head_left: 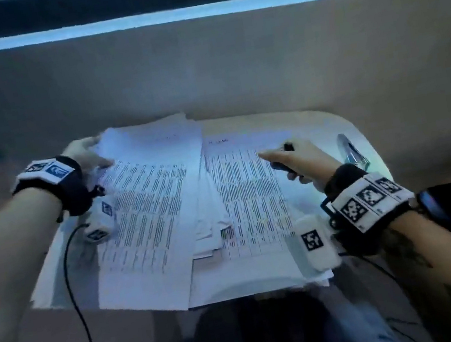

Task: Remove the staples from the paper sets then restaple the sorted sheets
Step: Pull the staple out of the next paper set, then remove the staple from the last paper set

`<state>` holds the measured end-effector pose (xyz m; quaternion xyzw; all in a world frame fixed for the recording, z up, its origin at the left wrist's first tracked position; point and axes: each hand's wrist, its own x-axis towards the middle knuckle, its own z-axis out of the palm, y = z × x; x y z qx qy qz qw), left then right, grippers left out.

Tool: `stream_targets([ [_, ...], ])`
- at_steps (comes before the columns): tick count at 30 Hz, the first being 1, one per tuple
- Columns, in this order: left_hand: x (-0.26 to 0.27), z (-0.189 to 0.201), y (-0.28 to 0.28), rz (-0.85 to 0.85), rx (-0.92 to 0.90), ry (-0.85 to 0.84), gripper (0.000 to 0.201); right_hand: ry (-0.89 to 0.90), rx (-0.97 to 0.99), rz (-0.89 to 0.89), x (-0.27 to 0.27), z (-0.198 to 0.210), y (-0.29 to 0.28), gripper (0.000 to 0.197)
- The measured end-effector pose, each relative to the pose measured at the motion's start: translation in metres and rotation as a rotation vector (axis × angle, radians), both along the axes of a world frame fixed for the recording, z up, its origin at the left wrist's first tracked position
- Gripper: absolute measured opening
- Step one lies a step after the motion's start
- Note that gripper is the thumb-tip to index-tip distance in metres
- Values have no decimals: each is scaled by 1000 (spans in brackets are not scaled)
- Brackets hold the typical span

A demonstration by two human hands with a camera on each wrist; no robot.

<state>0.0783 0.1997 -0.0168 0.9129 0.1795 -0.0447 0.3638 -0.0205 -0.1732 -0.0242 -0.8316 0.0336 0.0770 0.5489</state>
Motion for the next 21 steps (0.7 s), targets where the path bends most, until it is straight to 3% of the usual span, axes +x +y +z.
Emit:
stream_targets([
  [6,26,-21,2,28,145,-39,70,94,-168,-140,-15,-38,-40,48],
  [10,28,-32,0,139,122,-35,53,96,-449,-64,-11,-45,-29,39],
  [14,26,-32,-6,221,153,-75,44,174,-508,-27,-14,-51,-22,37],
  [18,30,-15,-28,232,344,-80,65,169,-487,-52,-17,-52,-22,38],
  [21,30,-4,-67,65,509,-182,74,188,-426,-71,-18,-51,-24,41],
])
